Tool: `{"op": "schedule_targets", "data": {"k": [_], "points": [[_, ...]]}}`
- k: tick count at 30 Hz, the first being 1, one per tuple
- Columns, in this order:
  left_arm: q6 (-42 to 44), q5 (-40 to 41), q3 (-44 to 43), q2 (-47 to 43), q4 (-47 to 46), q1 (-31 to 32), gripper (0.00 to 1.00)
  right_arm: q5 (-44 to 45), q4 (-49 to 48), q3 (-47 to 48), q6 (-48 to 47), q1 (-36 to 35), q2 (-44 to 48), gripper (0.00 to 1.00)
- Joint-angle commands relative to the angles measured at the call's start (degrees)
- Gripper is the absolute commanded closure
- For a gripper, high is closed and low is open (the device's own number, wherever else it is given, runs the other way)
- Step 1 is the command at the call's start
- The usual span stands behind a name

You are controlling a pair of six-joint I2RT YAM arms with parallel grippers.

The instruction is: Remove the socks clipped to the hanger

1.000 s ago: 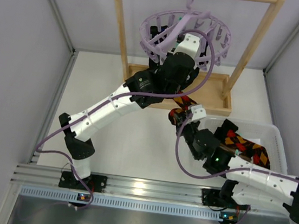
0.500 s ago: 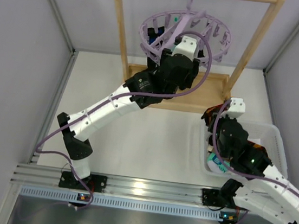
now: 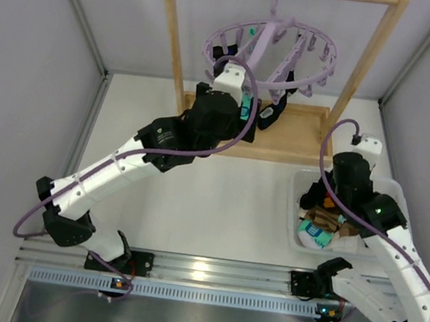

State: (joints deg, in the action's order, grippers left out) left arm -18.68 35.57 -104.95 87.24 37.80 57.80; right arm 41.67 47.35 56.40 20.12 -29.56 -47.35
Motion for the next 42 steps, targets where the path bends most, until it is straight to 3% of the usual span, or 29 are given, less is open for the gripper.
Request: {"op": "schedule_targets", "data": {"k": [1,4,10,13,19,23,25,26,29,31,42], "points": [[-4.4,0.9,6.1,-6.1,-1.7,-0.1,0.02,-3.8,1.4,3.1,-1.5,7.0,1.0,1.00],[-6.5,2.9,13.5,-9.4,-1.9,-0.1,0.02,-13.8,-2.4,0.6,-1.2,20.4,1.0,1.00],[-6.5,4.2,21.1,-14.1,-1.7,-0.1,0.02,-24.8,-18.4,-16.1,11.9,30.8,12.4,1.00],[-7.5,4.2,23.6,-17.7,-1.7,-0.1,0.02,-26.9,-20.8,-20.4,15.7,34.0,10.2,1.00],[-7.9,2.8,26.7,-24.7,-1.6,-0.1,0.02,-40.2,-29.1,-33.1,21.5,47.4,10.8,1.00],[-8.0,0.9,28.2,-29.7,-1.5,-0.1,0.02,-53.0,-30.6,-35.0,20.6,57.6,7.4,0.99],[-8.0,0.6,28.6,-30.8,-1.4,-0.1,0.02,-55.1,-28.1,-32.9,18.5,59.7,8.3,0.72],[-7.9,0.8,28.7,-31.4,-1.5,-0.1,0.02,-55.1,-27.1,-31.9,18.2,59.9,9.5,0.50],[-7.6,1.3,29.5,-32.0,-1.4,-0.1,0.02,-51.7,-21.5,-27.2,17.5,59.9,15.1,0.06],[-7.8,1.3,29.9,-32.2,-1.4,-0.1,0.02,-49.9,-19.2,-23.5,16.0,59.9,17.6,0.01],[-7.3,2.4,30.5,-33.5,-1.3,-0.2,0.02,-50.8,-9.4,-10.5,7.9,59.9,21.4,0.01]]}}
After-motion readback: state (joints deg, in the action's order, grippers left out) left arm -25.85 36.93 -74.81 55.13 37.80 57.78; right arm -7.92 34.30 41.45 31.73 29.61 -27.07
